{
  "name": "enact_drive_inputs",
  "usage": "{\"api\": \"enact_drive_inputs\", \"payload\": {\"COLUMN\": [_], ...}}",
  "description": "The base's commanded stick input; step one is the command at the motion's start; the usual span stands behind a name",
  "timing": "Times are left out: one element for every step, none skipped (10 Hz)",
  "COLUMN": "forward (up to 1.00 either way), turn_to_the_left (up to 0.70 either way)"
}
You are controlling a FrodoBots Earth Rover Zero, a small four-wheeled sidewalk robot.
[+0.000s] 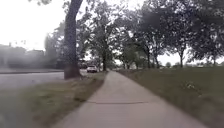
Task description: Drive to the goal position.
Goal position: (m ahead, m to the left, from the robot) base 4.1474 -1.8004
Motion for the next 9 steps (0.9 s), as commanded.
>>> {"api": "enact_drive_inputs", "payload": {"forward": [1.00, 1.00, 1.00, 1.00, 1.00, 1.00, 1.00, 1.00, 1.00], "turn_to_the_left": [0.00, 0.00, 0.00, 0.00, 0.00, 0.00, 0.00, 0.00, 0.00]}}
